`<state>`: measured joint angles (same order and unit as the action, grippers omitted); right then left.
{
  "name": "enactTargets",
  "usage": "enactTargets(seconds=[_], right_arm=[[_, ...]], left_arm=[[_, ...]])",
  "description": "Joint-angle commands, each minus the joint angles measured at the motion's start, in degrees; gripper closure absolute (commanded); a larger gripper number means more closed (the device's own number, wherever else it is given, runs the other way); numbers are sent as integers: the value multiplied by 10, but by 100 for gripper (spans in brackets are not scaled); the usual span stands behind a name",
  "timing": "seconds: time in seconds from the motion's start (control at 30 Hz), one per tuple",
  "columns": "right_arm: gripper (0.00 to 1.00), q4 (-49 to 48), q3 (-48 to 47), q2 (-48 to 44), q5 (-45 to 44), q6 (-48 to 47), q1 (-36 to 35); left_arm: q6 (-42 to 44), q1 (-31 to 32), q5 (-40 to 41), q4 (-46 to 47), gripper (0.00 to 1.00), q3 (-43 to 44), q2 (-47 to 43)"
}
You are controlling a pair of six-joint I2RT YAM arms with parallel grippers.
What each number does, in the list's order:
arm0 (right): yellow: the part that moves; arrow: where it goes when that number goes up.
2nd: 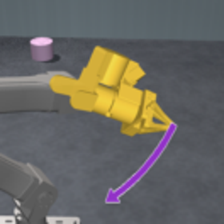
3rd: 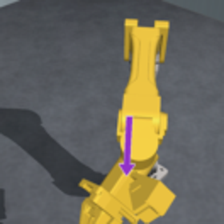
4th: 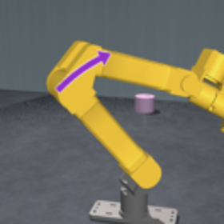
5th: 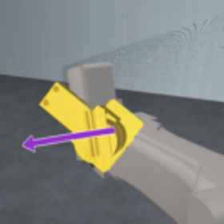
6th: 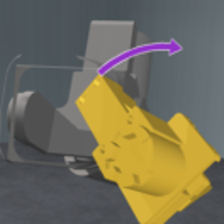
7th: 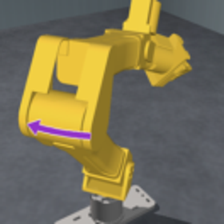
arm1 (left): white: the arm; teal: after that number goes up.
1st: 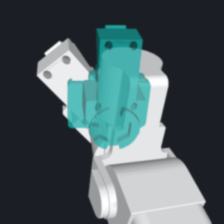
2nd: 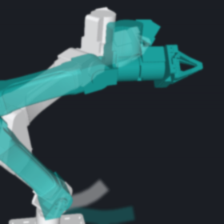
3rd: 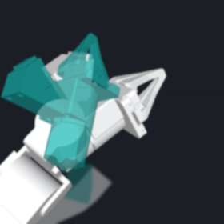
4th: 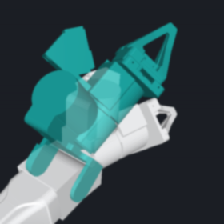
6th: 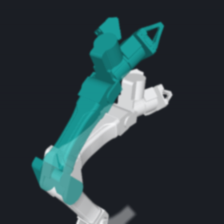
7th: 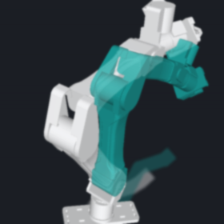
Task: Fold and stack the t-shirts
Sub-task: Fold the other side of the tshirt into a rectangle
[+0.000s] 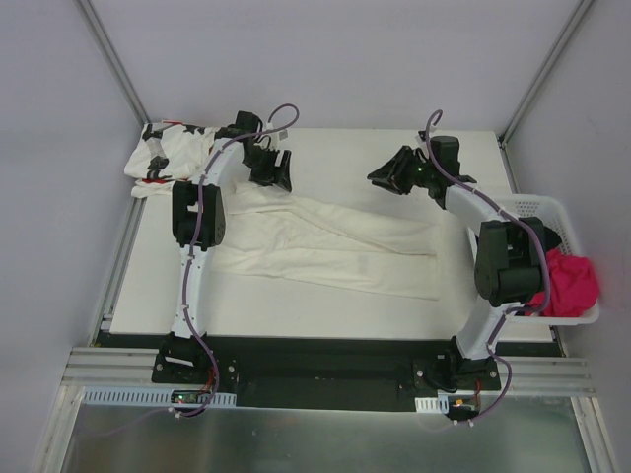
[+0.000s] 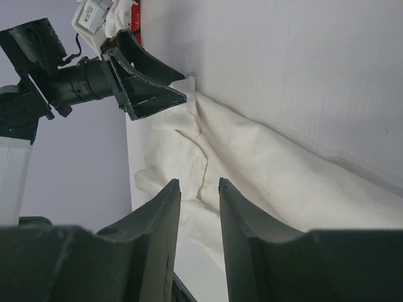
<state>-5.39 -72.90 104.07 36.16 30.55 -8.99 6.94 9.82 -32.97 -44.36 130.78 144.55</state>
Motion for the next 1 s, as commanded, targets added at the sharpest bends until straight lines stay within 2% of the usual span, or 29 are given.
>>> enactTargets(seconds=[0.0, 0.1, 0.17, 0.27, 0.33, 0.57, 0.67, 0.8, 0.83, 0.97], right_arm=[[66, -31, 1, -39, 15, 7, 5], [66, -32, 7, -38, 17, 7, 6], [66, -37, 11, -40, 18, 9, 7], [66, -40, 14, -42, 18, 10, 9], [66, -40, 16, -44, 18, 9, 10], [66, -43, 20, -42, 21, 10, 12], [66, -45, 21, -40, 20, 12, 12], [66, -46, 22, -40, 21, 12, 13], [66, -47, 22, -39, 22, 12, 12], [66, -47, 22, -38, 22, 12, 12]], left_arm=[[4, 14, -16, -29, 26, -10, -11], [2, 17, -14, -29, 30, -4, -10], [0, 21, -4, -29, 36, -1, -10], [1, 24, -1, -29, 53, 1, -12], [-1, 24, 1, -29, 58, 1, -11], [0, 24, 9, -29, 59, 1, -13], [0, 24, 16, -29, 64, 1, -16], [4, 24, 25, -29, 75, -3, -21], [6, 24, 30, -29, 82, -4, -22], [5, 24, 36, -29, 97, -3, -22]])
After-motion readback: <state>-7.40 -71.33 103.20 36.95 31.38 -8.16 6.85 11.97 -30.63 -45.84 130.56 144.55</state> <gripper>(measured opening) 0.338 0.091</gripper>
